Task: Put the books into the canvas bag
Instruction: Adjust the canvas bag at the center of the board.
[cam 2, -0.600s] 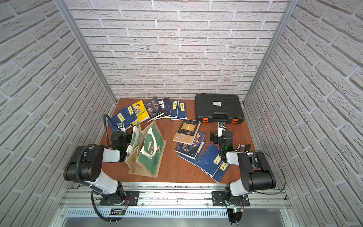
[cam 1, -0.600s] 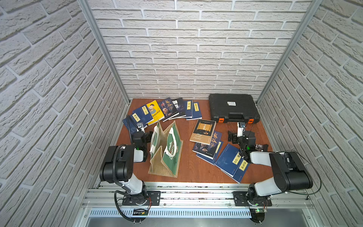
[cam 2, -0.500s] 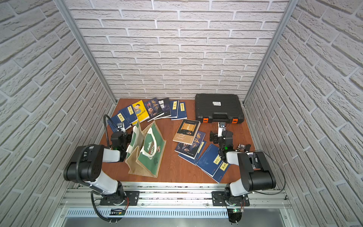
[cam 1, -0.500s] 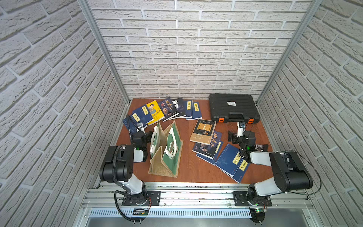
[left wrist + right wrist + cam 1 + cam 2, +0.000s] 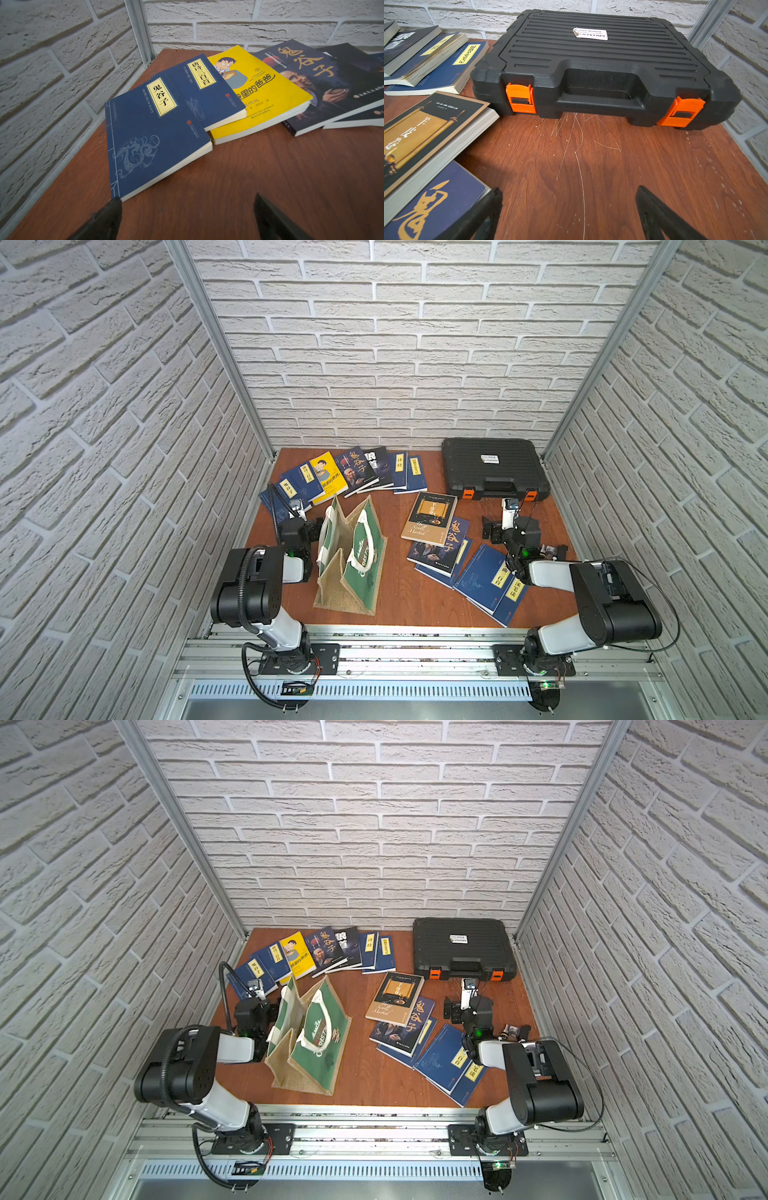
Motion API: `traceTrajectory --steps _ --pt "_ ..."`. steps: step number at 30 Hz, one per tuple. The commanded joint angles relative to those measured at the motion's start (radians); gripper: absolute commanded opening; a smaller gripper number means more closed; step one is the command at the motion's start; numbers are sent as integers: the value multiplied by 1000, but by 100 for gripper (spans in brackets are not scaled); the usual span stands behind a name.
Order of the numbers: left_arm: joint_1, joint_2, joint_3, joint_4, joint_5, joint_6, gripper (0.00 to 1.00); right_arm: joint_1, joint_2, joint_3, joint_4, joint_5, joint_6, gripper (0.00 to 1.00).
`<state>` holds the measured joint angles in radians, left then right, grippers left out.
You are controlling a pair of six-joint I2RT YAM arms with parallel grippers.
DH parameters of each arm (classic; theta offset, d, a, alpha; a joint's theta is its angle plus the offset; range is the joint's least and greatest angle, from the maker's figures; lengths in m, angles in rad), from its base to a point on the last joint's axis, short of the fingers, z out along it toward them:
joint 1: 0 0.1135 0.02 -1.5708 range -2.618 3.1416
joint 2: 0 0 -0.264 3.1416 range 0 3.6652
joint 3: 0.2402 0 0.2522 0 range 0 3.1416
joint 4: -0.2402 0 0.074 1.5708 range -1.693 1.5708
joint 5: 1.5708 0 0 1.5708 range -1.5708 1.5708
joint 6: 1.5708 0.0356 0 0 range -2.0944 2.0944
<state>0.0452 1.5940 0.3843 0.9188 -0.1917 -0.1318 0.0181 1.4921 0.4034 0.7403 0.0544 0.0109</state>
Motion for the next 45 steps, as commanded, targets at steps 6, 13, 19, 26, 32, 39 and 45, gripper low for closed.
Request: traceTrajectory --steps 6,13,19,26,32,39,45 --pt "6 -21 -11 31 8 9 98 8 -26 -8 19 -4 -6 100" --pt "7 -22 -11 30 7 9 98 7 -26 -11 19 -4 -6 100" --pt "7 -22 -12 30 7 9 98 8 -26 -10 19 -4 -6 100" --pt "9 -22 -11 30 9 8 98 8 -25 -9 19 -4 -6 100" --pt "9 -28 -35 67 -7 0 98 8 -30 -15 25 -6 -7 100" --pt "7 -71 -111 170 -62 -20 98 8 -87 324 -610 -93 9 92" --pt "-6 -76 -143 236 -74 -4 98 9 -125 416 -740 -150 37 86"
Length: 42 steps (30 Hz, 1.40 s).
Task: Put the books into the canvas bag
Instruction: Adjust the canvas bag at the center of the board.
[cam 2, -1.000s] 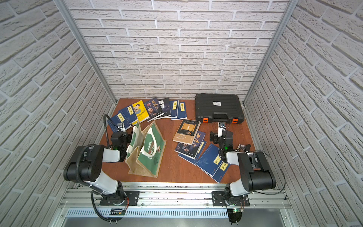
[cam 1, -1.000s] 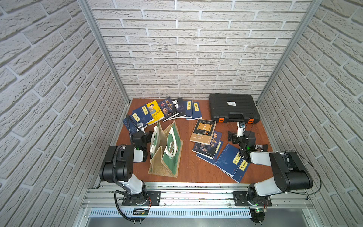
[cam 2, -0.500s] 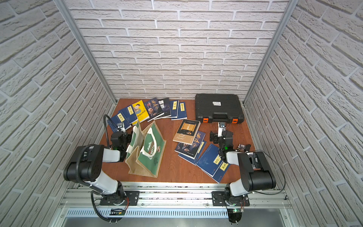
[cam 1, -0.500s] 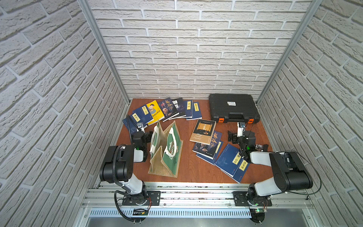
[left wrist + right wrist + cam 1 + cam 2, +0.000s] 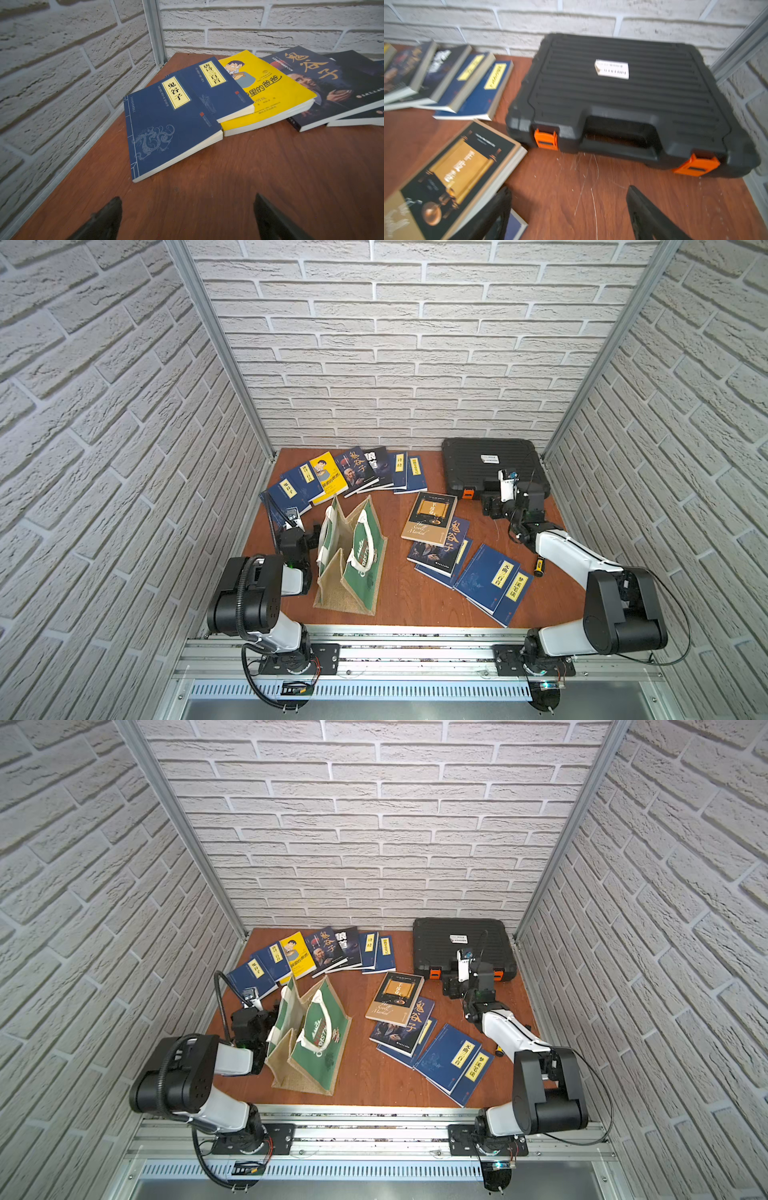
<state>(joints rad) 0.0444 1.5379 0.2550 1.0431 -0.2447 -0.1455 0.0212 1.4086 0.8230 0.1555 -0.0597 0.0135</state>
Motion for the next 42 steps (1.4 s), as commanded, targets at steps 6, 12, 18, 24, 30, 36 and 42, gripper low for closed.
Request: traceTrajectory --steps 6,12,18,24,30,36,42 --pt "-5 -283 112 -356 -85 -10 98 19 -121 66 -280 -38 84 84" --pt "14 -501 294 -864 -129 -92 98 55 -141 199 -511 1 224 80" --pt "50 -653 520 -1462 9 -220 98 184 -174 280 -679 50 306 77" --pt "65 -682 719 -1881 357 -225 98 388 -154 412 -843 61 425 70" --pt "62 -712 780 -2015 702 -254 98 674 -77 542 -889 107 529 67" --pt "29 -723 783 -2037 729 -232 96 921 120 751 -887 123 571 69" --pt "-39 -632 792 -2047 626 -233 79 1019 373 979 -915 69 560 71"
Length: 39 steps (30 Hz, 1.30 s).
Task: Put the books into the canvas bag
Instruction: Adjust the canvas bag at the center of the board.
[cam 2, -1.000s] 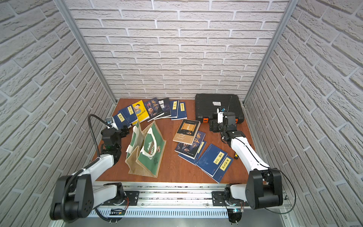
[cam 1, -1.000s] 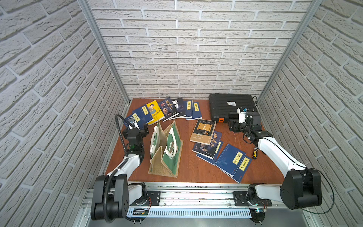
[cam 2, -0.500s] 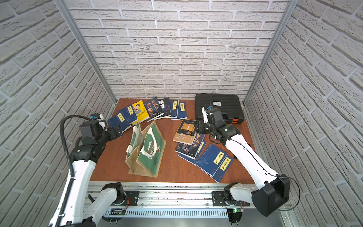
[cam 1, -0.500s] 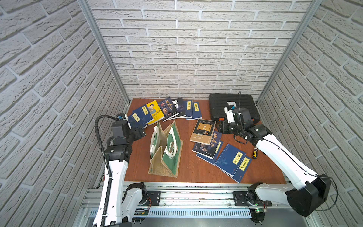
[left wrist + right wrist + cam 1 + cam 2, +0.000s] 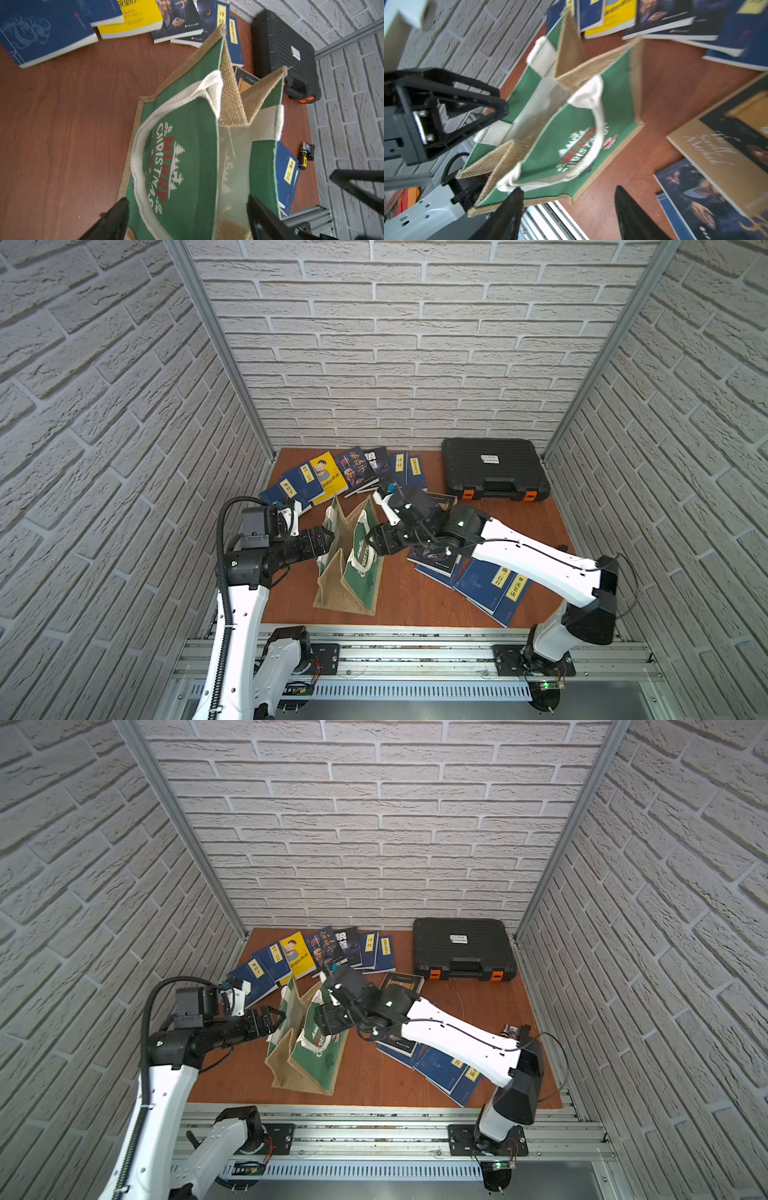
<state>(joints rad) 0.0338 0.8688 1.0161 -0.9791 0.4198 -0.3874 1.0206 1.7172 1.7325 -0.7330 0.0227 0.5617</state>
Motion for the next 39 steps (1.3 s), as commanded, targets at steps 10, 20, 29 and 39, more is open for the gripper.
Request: traceTrajectory --steps 10,20,29,39 --pt "-51 126 87 -29 -187 -1 13 19 283 339 -211 103 -66 43" --pt "133 223 167 29 -164 32 0 -93 279 377 -213 115 -140 6" --pt "143 359 241 80 -165 104 0 -148 345 468 -204 82 -162 6" --pt "41 383 440 -74 -260 125 47 -160 317 469 -164 36 -163 45"
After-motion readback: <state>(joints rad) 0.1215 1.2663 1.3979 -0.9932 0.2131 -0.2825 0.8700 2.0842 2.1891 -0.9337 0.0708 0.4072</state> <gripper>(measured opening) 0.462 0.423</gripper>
